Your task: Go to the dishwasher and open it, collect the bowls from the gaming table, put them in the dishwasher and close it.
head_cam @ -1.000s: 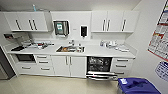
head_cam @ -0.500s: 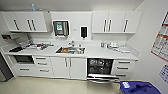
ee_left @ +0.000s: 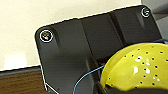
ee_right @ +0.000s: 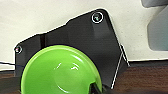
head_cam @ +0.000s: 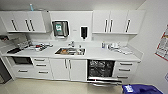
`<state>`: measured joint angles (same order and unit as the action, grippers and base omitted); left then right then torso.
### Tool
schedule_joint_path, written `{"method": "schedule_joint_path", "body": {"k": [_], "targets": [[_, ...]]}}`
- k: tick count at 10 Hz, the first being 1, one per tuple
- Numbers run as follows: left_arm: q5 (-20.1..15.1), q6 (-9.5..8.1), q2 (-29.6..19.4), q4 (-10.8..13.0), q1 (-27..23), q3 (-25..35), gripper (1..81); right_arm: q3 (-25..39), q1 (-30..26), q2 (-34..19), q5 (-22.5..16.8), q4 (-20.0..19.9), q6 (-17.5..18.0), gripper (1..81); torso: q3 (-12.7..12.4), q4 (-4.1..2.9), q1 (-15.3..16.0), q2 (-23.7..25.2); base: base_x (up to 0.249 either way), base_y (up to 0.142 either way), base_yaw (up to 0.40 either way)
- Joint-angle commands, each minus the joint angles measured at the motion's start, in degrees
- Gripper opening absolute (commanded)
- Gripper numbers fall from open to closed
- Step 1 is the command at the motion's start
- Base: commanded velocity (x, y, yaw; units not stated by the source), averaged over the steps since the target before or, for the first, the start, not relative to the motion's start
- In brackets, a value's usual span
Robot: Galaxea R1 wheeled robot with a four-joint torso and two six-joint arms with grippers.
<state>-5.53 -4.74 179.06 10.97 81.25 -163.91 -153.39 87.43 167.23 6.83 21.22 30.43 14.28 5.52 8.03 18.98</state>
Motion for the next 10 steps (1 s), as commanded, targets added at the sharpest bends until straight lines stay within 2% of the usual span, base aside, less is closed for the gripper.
{"method": "schedule_joint_path", "body": {"k": [1,5,10], "targets": [[-3.2,0.00,0.3,0.3,-3.0,0.0,1.0,-0.1,-2.6,-0.7,-2.3,0.3,-0.1,1.0,0.0,0.00,0.0,0.0,0.133,0.000,0.000],[-3.2,0.00,0.3,0.3,-3.0,0.0,1.0,-0.1,-2.6,-0.7,-2.3,0.2,0.0,1.0,0.0,0.00,0.0,0.0,0.133,0.000,0.000],[-3.2,0.00,0.3,0.3,-3.0,0.0,1.0,-0.1,-2.5,-0.8,-2.3,0.1,-0.1,1.0,0.0,0.00,0.0,0.0,0.133,-0.062,0.000]]}}
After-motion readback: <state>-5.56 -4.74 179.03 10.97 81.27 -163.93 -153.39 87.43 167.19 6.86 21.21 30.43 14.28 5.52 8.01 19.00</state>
